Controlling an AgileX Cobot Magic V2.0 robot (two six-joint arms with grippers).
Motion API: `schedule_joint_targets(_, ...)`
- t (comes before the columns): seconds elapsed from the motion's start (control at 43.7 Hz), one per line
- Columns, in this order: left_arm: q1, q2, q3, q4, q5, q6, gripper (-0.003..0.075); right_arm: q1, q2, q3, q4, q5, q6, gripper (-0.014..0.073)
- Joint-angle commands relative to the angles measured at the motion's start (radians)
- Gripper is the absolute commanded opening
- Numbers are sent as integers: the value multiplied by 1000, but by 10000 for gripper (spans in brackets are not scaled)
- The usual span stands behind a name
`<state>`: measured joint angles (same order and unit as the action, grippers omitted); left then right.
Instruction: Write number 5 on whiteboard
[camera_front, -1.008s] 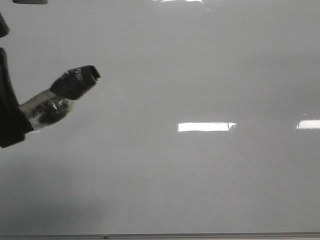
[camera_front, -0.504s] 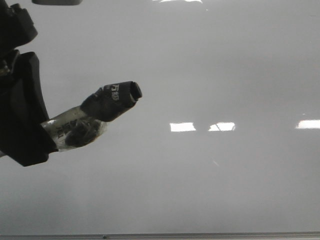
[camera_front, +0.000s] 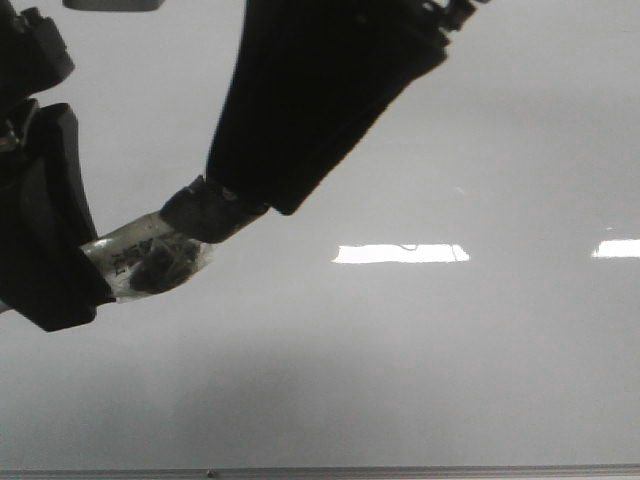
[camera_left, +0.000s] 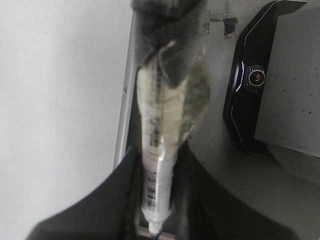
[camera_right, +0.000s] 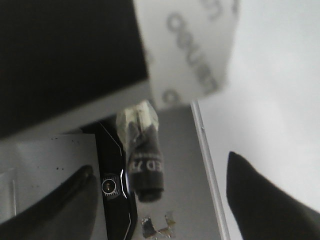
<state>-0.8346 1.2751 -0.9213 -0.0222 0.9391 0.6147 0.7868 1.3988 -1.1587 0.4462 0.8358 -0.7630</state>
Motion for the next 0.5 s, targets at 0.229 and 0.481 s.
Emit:
schedule_joint_targets(0.229, -7, -30, -32, -3, -33, 0, -20, 2, 46, -51, 130, -7, -89, 558)
schedule_joint_targets(0.481, -7, -30, -32, -3, -53, 0, -20, 0, 64, -55, 141, 16, -96, 430)
